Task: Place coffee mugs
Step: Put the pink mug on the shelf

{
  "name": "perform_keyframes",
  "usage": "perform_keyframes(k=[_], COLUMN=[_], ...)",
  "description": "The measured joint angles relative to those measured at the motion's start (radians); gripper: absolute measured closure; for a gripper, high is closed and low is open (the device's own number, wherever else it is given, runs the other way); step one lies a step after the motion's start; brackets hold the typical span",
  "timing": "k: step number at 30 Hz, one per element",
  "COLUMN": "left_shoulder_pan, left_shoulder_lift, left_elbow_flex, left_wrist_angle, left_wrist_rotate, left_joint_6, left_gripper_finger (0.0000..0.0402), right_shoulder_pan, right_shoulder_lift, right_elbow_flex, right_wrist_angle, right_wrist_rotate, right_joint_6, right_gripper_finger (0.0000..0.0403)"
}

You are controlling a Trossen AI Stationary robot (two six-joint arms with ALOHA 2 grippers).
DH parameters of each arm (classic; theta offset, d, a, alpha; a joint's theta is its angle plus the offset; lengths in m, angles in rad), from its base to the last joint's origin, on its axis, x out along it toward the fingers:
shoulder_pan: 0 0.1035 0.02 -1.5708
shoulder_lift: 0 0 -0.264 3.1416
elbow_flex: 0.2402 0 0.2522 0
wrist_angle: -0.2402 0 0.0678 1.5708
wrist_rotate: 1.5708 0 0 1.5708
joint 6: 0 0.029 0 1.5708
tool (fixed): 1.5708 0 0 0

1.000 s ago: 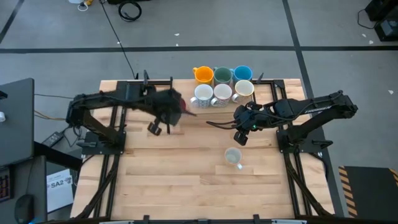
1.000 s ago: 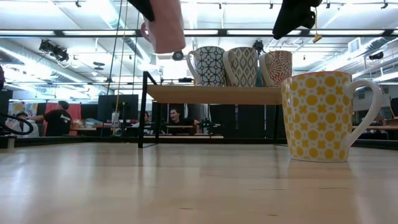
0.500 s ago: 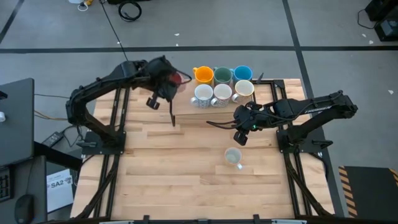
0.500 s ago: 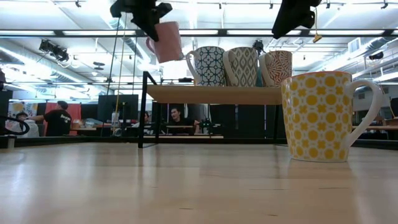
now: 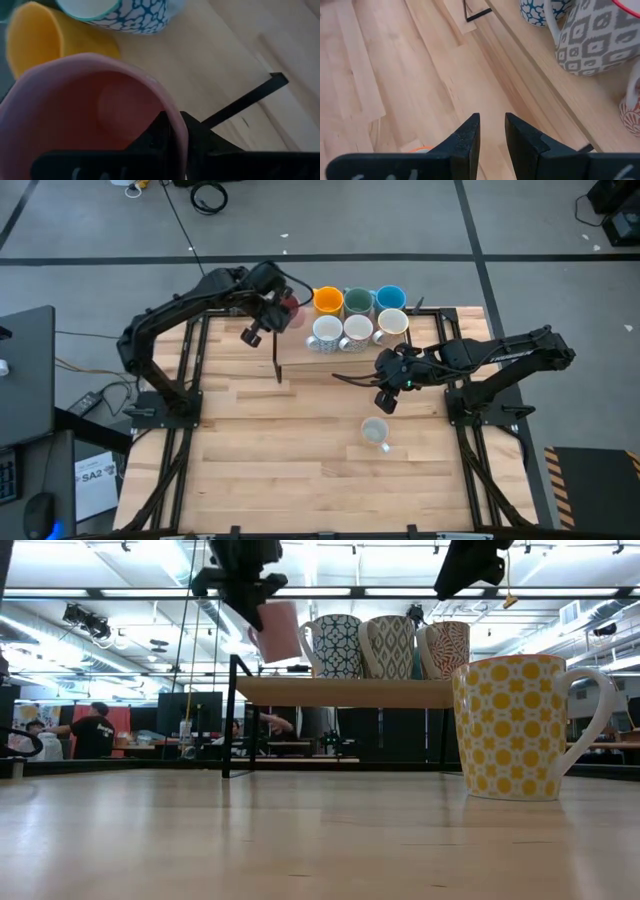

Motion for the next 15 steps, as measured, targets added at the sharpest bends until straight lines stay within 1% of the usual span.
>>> perform_keyframes(k=[10, 15], left_shoulder_pan=[0.013, 0.017], left_shoulder_lift=[0.088, 0.099], left_elbow_flex=[0.000, 0.000], left_wrist_angle=[0.016, 0.028], left_wrist_rotate=[0.000, 0.003], left_joint_6=[0.028, 0.027], left_gripper_finger=[0.0365, 0.0365], right_shoulder_pan=[0.000, 0.000], right_shoulder_lift=[0.000, 0.000], right_elbow_flex=[0.000, 0.000], right_wrist_angle=[0.027, 0.027], right_wrist_rotate=[0.000, 0.000], right_joint_6=[0.000, 0.000], right_gripper_finger=[0.0306, 0.0306])
